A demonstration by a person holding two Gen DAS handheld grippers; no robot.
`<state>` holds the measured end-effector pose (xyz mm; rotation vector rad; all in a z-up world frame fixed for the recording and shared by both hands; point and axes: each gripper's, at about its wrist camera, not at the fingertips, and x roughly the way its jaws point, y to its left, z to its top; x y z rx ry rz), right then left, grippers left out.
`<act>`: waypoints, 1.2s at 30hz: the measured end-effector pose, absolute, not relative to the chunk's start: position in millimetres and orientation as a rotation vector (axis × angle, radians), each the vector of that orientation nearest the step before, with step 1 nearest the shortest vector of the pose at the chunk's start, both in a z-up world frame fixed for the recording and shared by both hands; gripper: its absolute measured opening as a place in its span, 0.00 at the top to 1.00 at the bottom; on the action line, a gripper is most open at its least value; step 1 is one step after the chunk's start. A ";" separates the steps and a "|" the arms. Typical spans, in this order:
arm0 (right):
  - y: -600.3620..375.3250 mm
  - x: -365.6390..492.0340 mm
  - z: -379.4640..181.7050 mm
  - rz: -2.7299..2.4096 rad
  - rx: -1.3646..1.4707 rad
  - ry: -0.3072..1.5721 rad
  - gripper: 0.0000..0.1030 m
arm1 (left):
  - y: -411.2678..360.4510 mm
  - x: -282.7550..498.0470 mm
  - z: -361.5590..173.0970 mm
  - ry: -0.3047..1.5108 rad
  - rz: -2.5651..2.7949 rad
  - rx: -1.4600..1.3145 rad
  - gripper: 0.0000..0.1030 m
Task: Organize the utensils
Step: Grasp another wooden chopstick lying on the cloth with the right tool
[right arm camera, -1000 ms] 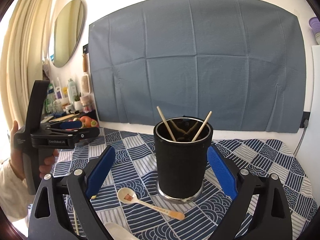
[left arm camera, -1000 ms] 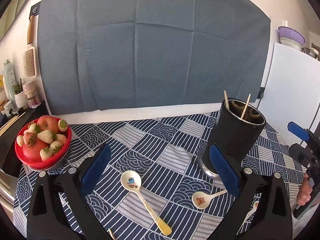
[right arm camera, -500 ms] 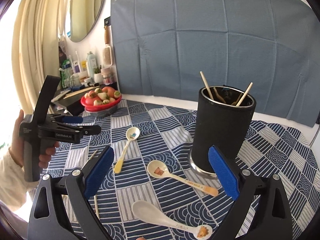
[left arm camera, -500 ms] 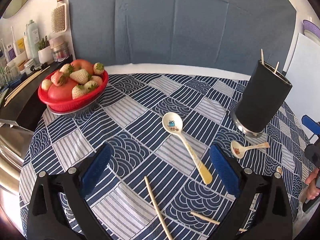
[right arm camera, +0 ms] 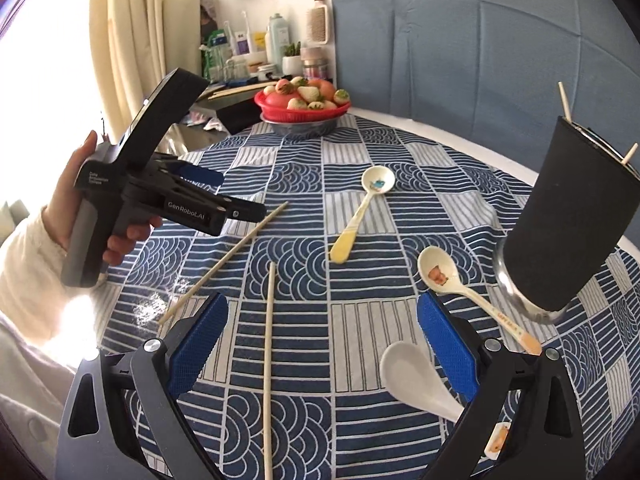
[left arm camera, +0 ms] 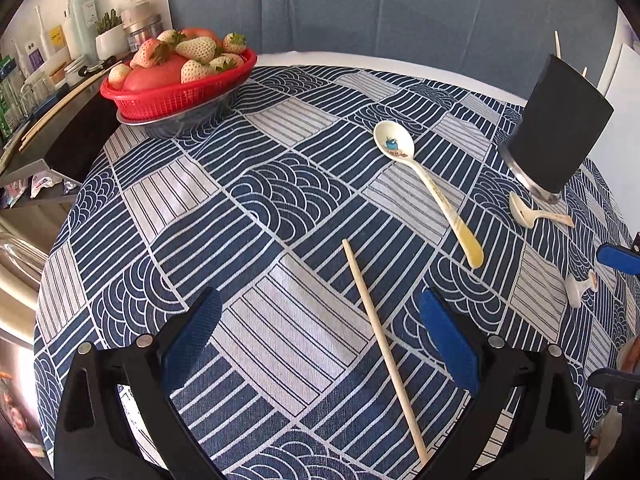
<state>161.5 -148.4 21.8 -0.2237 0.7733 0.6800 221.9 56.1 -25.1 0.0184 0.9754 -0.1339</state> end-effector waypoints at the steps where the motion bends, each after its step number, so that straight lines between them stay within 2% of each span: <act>1: -145.3 161.2 18.9 0.692 -0.230 0.785 0.11 | 55.2 220.2 -27.2 0.981 -0.136 0.026 0.06; 14: -113.3 166.3 -29.7 0.729 -0.357 0.997 0.10 | 40.4 207.1 -44.5 1.042 -0.159 0.111 0.04; 26: -112.6 170.8 -29.7 0.706 -0.369 1.029 0.06 | 43.0 198.2 -45.8 0.985 -0.171 0.120 0.04; 28: -112.6 172.2 -29.0 0.676 -0.363 1.053 0.06 | 44.5 197.7 -44.7 0.989 -0.189 0.130 0.06; 29: -112.4 173.8 -29.3 0.659 -0.357 1.061 0.06 | 47.0 196.8 -43.1 0.989 -0.197 0.134 0.13; 30: -114.1 174.0 -29.1 0.644 -0.351 1.060 0.09 | 50.9 195.4 -40.7 0.988 -0.199 0.134 0.24; 31: -117.0 174.6 -29.1 0.625 -0.344 1.049 0.14 | 55.6 194.5 -38.5 0.988 -0.196 0.134 0.31; 32: -121.6 175.7 -28.4 0.611 -0.322 1.038 0.20 | 60.1 194.5 -36.5 0.992 -0.195 0.135 0.46; 33: -125.2 176.4 -26.0 0.602 -0.315 1.023 0.38 | 65.2 194.2 -34.6 1.003 -0.195 0.135 0.62; 34: -129.3 179.0 -23.4 0.595 -0.306 1.021 0.61 | 69.2 194.7 -33.5 1.015 -0.199 0.134 0.72; 35: -134.2 182.4 -21.2 0.584 -0.291 1.020 0.75 | 73.7 195.5 -32.8 1.026 -0.201 0.133 0.89; 36: -140.2 186.1 -20.6 0.569 -0.272 1.024 0.94 | 78.9 196.4 -32.8 1.033 -0.206 0.118 0.92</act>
